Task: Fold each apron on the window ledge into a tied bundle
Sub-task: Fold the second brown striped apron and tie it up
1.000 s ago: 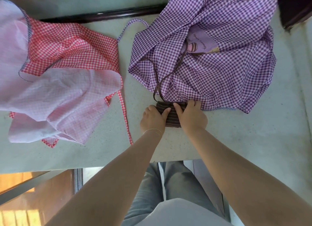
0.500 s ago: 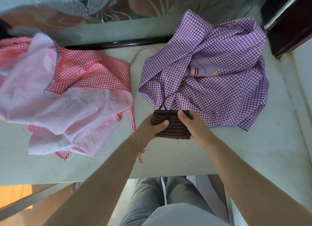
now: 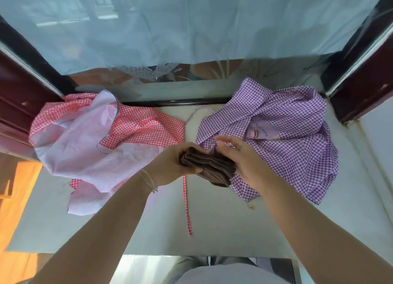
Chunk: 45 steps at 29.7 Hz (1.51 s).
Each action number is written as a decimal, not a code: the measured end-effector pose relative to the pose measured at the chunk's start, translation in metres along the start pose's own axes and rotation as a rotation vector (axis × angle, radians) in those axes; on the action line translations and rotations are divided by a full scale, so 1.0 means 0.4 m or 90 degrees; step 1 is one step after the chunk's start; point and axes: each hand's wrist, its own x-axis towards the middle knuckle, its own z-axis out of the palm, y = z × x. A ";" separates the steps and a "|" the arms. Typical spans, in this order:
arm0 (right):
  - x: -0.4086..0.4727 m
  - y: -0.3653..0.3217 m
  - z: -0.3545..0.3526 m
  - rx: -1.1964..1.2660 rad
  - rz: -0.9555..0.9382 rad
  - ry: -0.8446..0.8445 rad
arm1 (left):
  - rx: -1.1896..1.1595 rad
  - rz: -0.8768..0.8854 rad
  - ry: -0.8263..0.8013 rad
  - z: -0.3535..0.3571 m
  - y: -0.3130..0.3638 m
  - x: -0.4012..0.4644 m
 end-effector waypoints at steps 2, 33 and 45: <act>0.004 -0.032 0.027 -0.027 -0.025 -0.003 | 0.066 0.049 0.021 -0.027 0.029 -0.015; -0.081 -0.272 0.210 0.170 -0.188 -0.041 | 0.657 0.469 0.566 -0.125 0.064 -0.106; -0.097 -0.300 0.251 -0.671 -0.384 0.100 | 0.735 0.468 0.569 -0.154 0.050 -0.134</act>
